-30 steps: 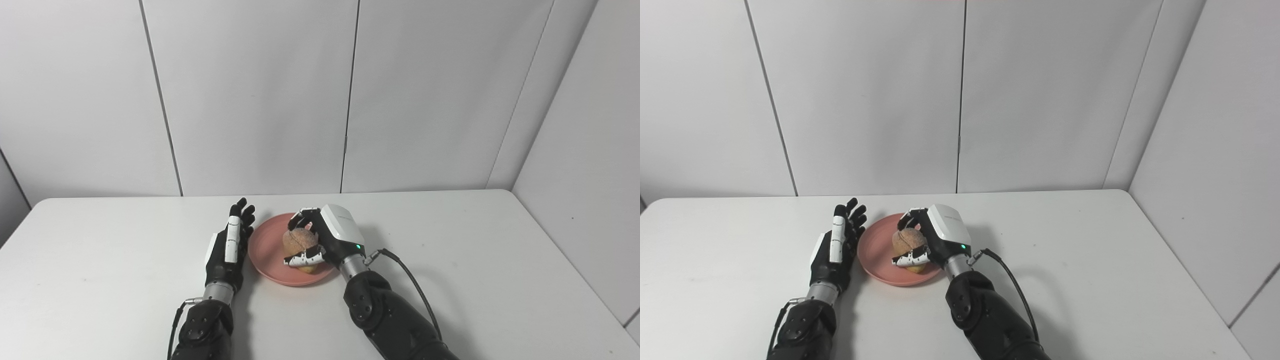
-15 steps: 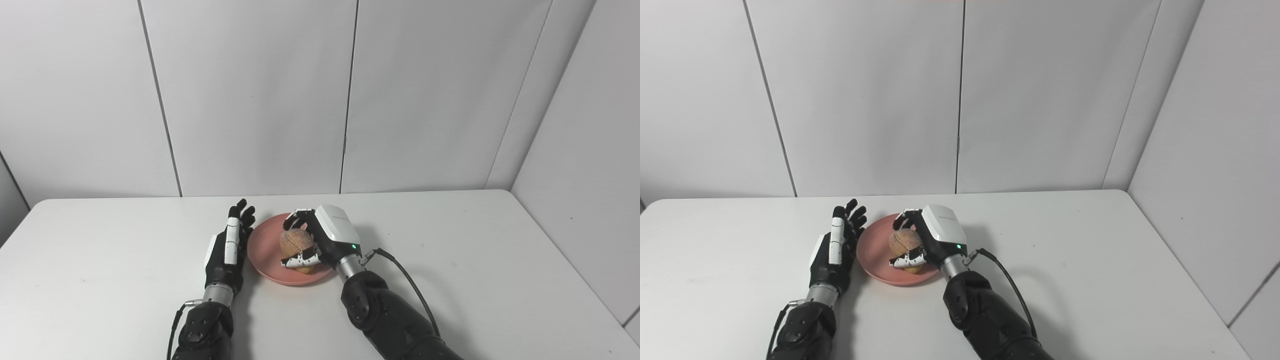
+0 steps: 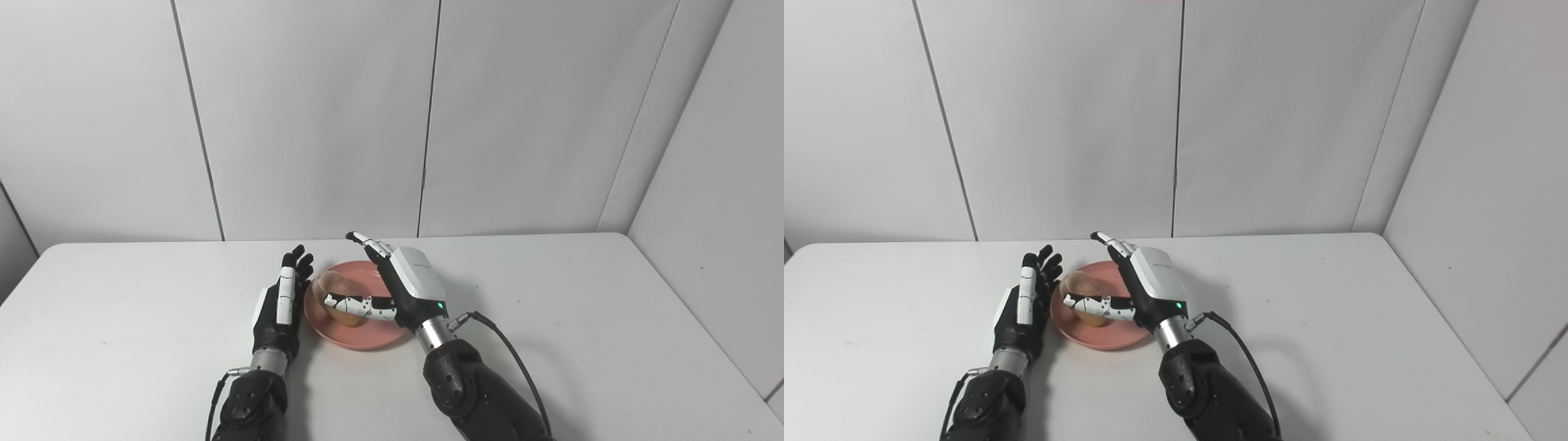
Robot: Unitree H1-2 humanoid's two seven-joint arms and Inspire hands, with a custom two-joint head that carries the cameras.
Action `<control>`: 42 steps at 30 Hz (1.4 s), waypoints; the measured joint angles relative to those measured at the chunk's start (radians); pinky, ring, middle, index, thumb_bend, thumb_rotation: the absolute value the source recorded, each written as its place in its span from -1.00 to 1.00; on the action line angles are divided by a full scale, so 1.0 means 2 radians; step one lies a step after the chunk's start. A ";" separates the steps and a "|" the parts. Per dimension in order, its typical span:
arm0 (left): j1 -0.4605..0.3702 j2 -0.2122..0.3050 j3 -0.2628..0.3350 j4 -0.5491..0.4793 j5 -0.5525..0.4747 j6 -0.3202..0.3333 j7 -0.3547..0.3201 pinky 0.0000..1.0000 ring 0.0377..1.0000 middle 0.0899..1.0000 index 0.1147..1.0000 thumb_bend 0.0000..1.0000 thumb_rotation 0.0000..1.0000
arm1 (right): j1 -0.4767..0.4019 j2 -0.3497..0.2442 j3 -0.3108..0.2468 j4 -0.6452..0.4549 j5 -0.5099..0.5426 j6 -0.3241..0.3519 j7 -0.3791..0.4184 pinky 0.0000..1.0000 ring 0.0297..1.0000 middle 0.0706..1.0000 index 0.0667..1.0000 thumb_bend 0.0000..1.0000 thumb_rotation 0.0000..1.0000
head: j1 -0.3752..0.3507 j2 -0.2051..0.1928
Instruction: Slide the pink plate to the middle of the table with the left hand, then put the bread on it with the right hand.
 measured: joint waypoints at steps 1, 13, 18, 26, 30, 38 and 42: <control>0.000 0.000 0.000 0.000 0.000 0.000 0.000 1.00 0.97 0.90 0.87 0.53 1.00 | 0.001 0.000 -0.003 -0.002 0.003 -0.001 0.000 0.57 0.73 0.78 0.76 0.28 0.62 | 0.000 0.000; 0.000 0.002 -0.001 0.000 0.003 0.000 0.000 0.99 0.93 0.89 0.87 0.52 1.00 | 0.032 0.007 -0.076 -0.054 0.110 -0.008 0.044 0.70 0.85 0.93 0.94 0.22 0.74 | 0.005 0.002; 0.000 0.005 -0.002 0.000 0.008 0.000 0.000 1.00 0.95 0.91 0.89 0.51 1.00 | 0.050 0.007 -0.101 -0.055 0.144 -0.008 0.057 0.83 0.92 0.96 0.97 0.22 0.87 | 0.006 0.004; 0.000 0.008 -0.004 0.000 0.019 0.000 0.003 1.00 0.97 0.91 0.89 0.56 1.00 | 0.056 0.009 -0.131 -0.058 0.191 -0.007 0.078 0.99 1.00 0.98 1.00 0.31 1.00 | 0.008 0.005; 0.001 0.013 -0.003 0.000 0.019 0.000 0.003 1.00 0.97 0.92 0.90 0.56 1.00 | 0.061 0.013 -0.146 -0.062 0.217 -0.006 0.092 1.00 1.00 1.00 1.00 0.37 1.00 | 0.009 0.007; 0.014 0.015 0.000 -0.025 0.014 0.001 -0.003 1.00 1.00 0.99 0.97 0.51 1.00 | 0.075 0.023 -0.168 -0.061 0.273 -0.006 0.120 1.00 1.00 1.00 1.00 0.26 0.96 | 0.021 0.010; 0.023 0.016 0.000 -0.043 0.015 0.008 -0.005 1.00 1.00 0.98 0.96 0.52 1.00 | 0.086 0.030 -0.173 -0.062 0.292 -0.007 0.131 1.00 1.00 1.00 1.00 0.26 0.95 | 0.030 0.013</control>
